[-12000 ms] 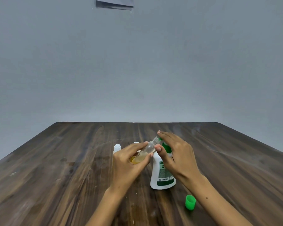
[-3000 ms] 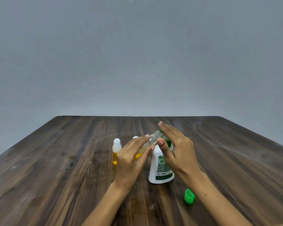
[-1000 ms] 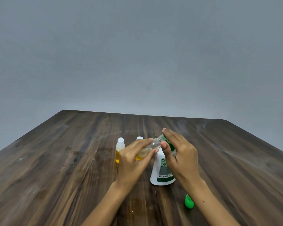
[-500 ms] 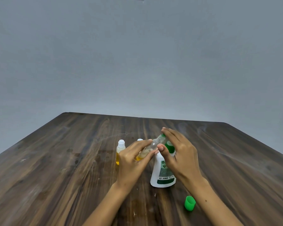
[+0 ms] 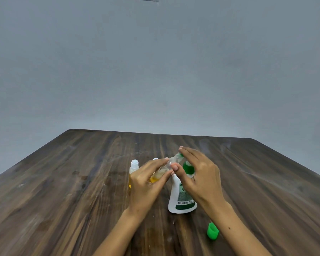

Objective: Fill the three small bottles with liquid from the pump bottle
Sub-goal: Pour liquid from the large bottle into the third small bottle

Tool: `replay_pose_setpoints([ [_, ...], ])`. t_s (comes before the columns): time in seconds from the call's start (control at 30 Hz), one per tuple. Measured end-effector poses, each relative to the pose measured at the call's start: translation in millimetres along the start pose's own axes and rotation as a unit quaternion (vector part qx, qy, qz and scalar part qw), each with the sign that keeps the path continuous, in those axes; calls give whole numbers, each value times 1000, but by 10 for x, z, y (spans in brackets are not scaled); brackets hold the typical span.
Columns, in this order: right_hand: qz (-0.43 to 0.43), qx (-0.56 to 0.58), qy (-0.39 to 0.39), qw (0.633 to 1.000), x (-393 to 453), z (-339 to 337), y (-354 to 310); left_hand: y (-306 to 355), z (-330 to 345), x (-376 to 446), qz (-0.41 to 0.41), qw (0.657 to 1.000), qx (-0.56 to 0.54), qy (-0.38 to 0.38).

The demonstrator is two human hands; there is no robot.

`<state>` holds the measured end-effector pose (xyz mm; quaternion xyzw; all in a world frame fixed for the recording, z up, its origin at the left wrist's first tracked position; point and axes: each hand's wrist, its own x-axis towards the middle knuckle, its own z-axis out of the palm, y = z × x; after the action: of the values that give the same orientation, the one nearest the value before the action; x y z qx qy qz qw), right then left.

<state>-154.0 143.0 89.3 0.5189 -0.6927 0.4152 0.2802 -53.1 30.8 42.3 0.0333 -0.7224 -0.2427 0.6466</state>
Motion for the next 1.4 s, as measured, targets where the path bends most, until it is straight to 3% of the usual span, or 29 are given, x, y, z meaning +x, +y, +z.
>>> replay_pose_setpoints([
  [0.43, 6, -6, -4, 1000, -41, 46, 8, 2, -5, 2, -7, 1000, -16, -1],
  [0.73, -22, 17, 0, 1000, 22, -34, 44, 43, 12, -10, -68, 996, -64, 6],
  [1.4, -21, -13, -13, 1000, -4, -79, 55, 76, 19, 1, -56, 997, -61, -9],
])
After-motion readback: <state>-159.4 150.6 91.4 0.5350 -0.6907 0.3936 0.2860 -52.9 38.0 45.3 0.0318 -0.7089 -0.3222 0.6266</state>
